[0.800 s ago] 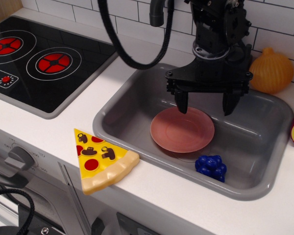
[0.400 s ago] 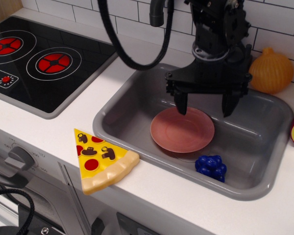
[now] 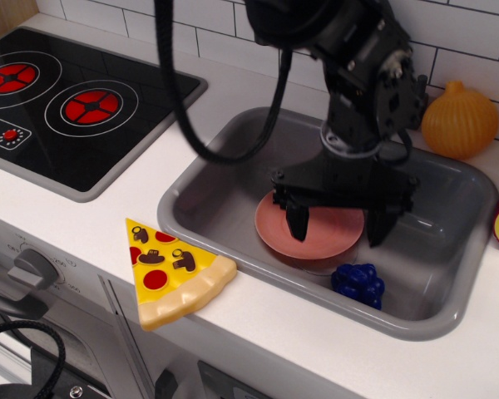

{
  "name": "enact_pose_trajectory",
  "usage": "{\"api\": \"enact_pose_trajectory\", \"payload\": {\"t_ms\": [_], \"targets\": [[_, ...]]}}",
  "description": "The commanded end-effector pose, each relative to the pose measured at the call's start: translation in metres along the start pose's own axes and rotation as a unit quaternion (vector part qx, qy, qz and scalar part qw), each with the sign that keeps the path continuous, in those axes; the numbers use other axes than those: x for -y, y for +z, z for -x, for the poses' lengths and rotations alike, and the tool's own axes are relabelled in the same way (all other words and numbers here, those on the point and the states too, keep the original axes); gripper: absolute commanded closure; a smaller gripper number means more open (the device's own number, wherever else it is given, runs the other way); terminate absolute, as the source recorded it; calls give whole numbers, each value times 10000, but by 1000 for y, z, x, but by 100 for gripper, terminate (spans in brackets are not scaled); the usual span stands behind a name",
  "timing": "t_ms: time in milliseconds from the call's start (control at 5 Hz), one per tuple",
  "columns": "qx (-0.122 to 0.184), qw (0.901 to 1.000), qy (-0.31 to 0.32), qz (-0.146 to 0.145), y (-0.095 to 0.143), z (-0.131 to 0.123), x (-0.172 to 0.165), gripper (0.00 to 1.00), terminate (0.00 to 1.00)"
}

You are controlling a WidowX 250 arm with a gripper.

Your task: Put blueberries on plate sink

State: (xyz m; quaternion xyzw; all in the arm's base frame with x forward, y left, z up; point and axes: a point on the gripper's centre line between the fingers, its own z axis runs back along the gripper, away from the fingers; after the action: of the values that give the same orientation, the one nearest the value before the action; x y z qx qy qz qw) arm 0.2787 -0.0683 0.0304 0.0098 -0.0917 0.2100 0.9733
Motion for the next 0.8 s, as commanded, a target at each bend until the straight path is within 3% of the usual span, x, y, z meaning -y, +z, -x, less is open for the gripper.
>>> {"api": "enact_pose_trajectory", "payload": {"t_ms": [0, 600], "targets": [[77, 9995, 23, 300, -2, 12, 15, 0, 0], [-90, 9998, 131, 110, -18, 26, 25, 0, 0]]}}
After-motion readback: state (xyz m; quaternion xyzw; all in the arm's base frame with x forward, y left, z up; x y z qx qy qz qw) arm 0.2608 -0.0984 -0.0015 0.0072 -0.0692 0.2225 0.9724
